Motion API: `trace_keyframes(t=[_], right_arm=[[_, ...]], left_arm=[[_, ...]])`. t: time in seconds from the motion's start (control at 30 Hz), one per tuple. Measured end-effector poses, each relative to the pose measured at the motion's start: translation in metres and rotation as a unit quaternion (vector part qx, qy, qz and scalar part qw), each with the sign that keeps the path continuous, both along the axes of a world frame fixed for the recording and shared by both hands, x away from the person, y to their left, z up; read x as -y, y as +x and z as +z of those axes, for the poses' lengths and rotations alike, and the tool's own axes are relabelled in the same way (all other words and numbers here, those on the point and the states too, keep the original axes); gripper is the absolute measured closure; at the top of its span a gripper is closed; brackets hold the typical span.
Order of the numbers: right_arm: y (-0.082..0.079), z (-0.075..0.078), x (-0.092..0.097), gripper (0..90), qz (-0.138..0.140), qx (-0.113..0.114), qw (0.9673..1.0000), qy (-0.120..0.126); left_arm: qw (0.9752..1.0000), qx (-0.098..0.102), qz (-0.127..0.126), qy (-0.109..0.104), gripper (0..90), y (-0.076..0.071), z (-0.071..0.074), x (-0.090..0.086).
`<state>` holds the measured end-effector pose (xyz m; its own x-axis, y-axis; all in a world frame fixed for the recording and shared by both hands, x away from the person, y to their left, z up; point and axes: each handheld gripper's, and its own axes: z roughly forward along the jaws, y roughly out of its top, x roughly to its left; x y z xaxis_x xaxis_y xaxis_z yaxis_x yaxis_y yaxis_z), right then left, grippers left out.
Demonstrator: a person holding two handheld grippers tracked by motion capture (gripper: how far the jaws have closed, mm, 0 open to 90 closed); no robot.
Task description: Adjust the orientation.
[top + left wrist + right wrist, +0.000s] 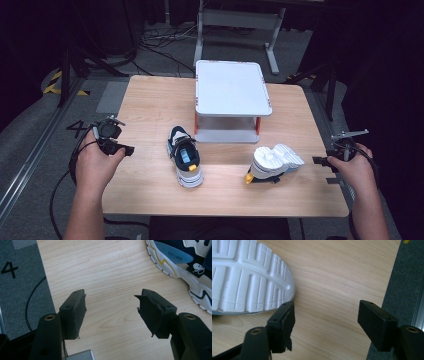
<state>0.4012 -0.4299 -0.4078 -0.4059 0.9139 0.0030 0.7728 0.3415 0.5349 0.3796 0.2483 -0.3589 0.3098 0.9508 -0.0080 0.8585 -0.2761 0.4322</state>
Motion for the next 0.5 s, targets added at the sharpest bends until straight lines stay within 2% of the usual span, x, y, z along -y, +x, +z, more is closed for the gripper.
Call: trace_keyframes(t=[0.07, 0.13, 0.2, 0.23, 0.33, 0.43, 0.5], right_arm=[[-0.0004, -0.0004, 0.0010, 25.8, 0.001, 0.006, 1.0000, 0.001], [-0.0012, -0.0005, 0.0028, 20.7, -0.005, 0.011, 0.9999, 0.000], [-0.0012, -0.0009, 0.0036, 18.3, -0.016, 0.017, 0.9997, 0.001], [-0.0013, -0.0017, 0.0030, 19.4, -0.022, 0.017, 0.9996, 0.004], [-0.0007, -0.0040, 0.0010, 23.7, -0.007, 0.012, 0.9999, 0.004], [-0.0016, -0.0048, 0.0004, 35.4, 0.002, 0.004, 1.0000, 0.007], [-0.0025, -0.0053, 0.0011, 36.4, -0.002, 0.006, 0.9999, 0.016]], left_arm=[[1.0000, -0.002, -0.001, 0.001, 38.9, -0.0001, 0.0001, 0.0006], [1.0000, -0.003, -0.007, -0.003, 43.4, -0.0001, -0.0003, 0.0014], [0.9999, 0.001, -0.012, -0.005, 43.0, 0.0005, -0.0004, 0.0027], [0.9999, 0.005, -0.011, -0.004, 42.3, 0.0010, -0.0008, 0.0031], [0.9999, 0.005, -0.012, 0.000, 40.2, 0.0025, -0.0012, 0.0025], [0.9999, 0.006, -0.006, -0.011, 38.3, 0.0025, 0.0008, 0.0018], [0.9999, 0.010, -0.003, -0.007, 38.2, 0.0018, 0.0027, 0.0022]])
